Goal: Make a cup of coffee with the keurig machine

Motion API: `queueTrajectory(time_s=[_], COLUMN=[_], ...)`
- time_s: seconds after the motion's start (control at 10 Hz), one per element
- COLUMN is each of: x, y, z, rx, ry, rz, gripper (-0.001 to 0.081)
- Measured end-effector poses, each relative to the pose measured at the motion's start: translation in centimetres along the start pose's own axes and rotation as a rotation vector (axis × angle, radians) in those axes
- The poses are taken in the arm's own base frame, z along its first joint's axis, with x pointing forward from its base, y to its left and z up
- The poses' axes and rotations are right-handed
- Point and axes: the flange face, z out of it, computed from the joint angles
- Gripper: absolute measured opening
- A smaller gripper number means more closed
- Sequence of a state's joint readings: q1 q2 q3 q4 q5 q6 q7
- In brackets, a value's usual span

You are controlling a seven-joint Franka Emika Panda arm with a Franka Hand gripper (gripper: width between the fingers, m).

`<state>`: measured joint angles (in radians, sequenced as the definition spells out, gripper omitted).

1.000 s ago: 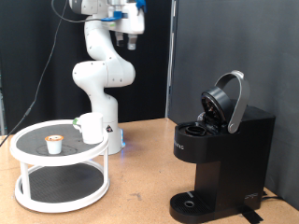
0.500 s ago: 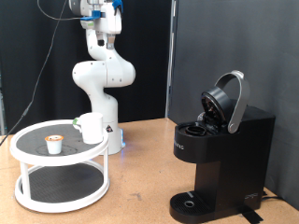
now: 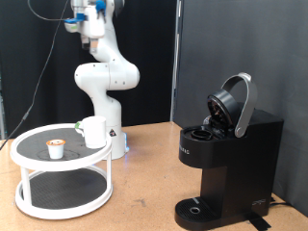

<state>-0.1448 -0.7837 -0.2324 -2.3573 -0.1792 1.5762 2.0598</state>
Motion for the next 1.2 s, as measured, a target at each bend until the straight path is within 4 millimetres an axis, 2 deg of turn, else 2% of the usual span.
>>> queueTrajectory(time_s=[0.3,0.7,0.9,1.2], x=[3.9,4.3,4.0,3.3], y=[-2.5,-3.1,-3.6,-5.3], z=[0.9,1.8,4.0,8.7], rx=[0.008,0.004,0.012,0.052], ry=[-0.014,-0.026,-0.025,0.017], rz=[0.034,0.026,0.028,0.060], gripper=[0.0734,0.0734,0.0734,0.0734])
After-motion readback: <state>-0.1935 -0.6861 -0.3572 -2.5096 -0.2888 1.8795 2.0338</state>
